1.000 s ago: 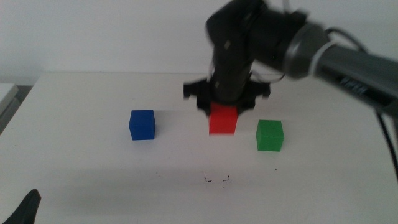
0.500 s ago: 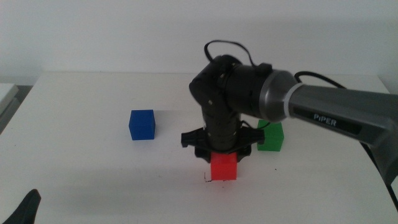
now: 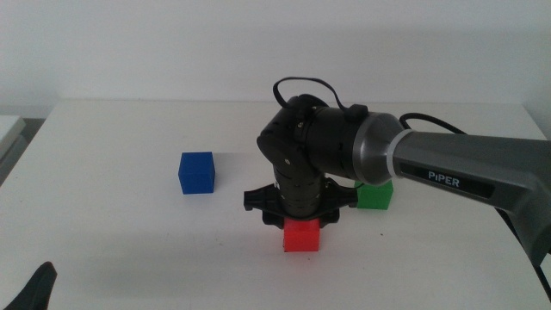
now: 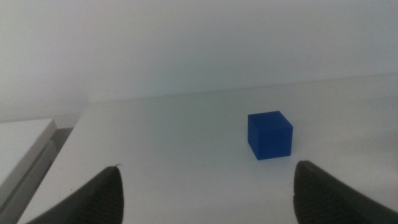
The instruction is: Stack red cubes first, then green, then blue cubes in a specific spot.
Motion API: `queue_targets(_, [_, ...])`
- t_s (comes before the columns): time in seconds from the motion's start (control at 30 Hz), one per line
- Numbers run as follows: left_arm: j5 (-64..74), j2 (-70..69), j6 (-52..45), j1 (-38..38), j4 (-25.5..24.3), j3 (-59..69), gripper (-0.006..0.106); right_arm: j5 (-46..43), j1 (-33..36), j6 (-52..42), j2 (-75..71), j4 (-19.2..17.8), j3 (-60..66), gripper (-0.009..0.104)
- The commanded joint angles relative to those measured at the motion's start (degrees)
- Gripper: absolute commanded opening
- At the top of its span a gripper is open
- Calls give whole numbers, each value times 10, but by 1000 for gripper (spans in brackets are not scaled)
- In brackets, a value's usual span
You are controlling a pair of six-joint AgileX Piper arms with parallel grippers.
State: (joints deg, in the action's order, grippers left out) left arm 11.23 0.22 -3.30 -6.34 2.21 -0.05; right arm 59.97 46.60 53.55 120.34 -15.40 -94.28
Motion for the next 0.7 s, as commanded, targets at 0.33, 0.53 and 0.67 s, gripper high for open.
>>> queue_targets(0.33, [-8,-2,1,0,1,0,94,-30,1,26,0,-36,9,9])
queue_targets(0.53, [-8,-2,1,0,1,0,94,-31,1,33,0,-36,18,9])
queue_targets(0.67, [-8,-2,1,0,1,0,94,-32,1,34,0,-36,21,9])
